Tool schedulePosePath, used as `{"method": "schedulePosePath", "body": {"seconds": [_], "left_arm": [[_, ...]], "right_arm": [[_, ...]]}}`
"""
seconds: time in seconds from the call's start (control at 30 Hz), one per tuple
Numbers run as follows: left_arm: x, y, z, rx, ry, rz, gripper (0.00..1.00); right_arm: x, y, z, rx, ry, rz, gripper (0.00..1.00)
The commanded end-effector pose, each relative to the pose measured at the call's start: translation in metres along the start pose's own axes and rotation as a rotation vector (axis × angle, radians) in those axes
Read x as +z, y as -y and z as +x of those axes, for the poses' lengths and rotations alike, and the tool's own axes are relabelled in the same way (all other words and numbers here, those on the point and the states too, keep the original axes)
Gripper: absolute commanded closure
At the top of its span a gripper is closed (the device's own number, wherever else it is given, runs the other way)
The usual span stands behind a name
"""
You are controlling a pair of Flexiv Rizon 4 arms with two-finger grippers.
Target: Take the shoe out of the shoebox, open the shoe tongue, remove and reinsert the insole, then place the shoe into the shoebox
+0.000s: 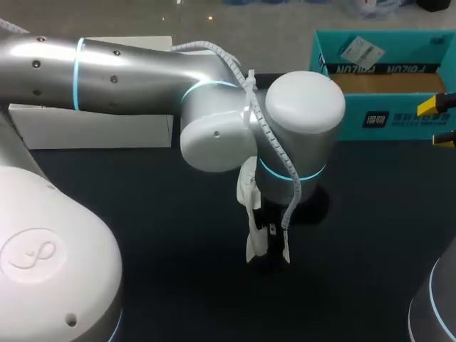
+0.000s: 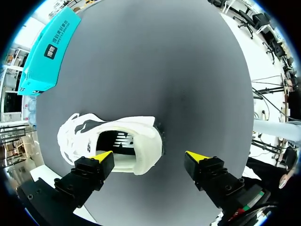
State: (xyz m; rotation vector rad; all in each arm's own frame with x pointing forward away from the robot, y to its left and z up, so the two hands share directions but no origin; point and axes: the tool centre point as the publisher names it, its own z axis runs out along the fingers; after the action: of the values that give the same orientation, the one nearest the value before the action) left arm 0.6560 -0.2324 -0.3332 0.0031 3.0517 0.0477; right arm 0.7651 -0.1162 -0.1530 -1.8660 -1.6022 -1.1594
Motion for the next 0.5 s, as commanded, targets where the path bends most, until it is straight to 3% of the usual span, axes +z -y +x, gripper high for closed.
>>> {"method": "schedulePosePath", "body": {"seconds": [0.03, 0.5], "left_arm": [[0.018, -0.008, -0.006, 0.000, -0.029, 0.067, 0.00], [0.050, 0.004, -0.009, -0.003, -0.114, 0.091, 0.00]], "right_arm": [[0.001, 0.001, 0.000, 0.001, 0.003, -0.001, 0.00], [0.001, 0.001, 0.000, 0.001, 0.003, -0.001, 0.00]]}}
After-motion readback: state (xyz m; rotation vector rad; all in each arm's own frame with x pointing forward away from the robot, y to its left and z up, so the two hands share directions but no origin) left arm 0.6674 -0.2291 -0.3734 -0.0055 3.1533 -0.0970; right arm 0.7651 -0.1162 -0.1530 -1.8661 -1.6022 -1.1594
